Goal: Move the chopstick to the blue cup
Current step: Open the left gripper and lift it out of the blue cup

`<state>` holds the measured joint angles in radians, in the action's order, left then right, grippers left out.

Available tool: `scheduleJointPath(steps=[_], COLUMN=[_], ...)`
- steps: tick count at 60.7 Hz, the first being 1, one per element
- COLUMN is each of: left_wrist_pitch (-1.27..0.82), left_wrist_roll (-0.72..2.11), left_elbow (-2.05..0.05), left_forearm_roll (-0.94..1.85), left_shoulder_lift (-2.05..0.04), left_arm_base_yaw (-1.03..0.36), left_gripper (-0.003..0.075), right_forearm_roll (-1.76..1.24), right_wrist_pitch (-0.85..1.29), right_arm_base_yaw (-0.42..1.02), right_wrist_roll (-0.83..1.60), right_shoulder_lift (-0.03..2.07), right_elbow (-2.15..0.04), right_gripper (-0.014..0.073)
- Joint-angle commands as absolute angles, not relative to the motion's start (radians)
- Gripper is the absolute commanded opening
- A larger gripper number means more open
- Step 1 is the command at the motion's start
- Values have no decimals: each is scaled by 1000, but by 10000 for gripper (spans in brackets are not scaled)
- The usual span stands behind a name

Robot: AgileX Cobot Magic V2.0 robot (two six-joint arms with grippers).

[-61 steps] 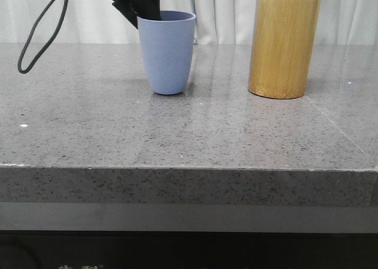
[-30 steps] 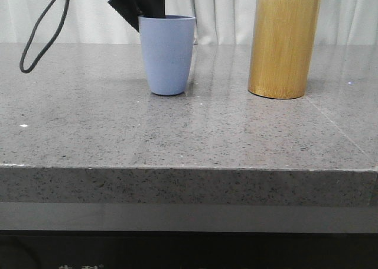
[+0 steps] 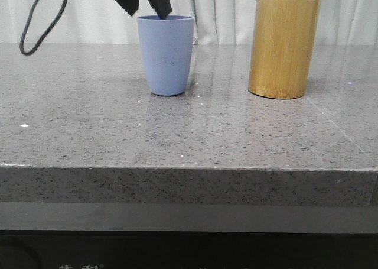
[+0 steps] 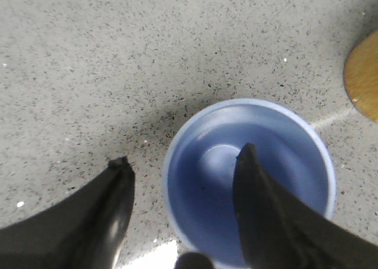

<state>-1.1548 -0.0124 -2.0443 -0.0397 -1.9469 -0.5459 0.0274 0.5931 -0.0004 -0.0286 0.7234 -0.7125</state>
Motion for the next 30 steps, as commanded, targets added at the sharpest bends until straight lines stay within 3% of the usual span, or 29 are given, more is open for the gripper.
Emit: scheduleJointPath(steps=[1,18,30], left_wrist_pitch=[-1157,-1133,-948], left_wrist_roll=[-15,-15,-17], left_elbow=[-2118,-2078,-1757], left_forearm_roll=[-49,-54,-54], left_shoulder_lift=[-1872,-1669,-1427], left_arm_base_yaw=[-552,-552,-551], left_gripper=[377,377,377], right_forearm_roll=[15,-38,-82], right_wrist_pitch=[511,529,481], right_arm_base_yaw=[-4,-4,-4], right_wrist_roll=[-24,-24,-24], right_shoulder_lift=[724,737,774], right_elbow=[-749,-794,-833], right_gripper=[558,558,558])
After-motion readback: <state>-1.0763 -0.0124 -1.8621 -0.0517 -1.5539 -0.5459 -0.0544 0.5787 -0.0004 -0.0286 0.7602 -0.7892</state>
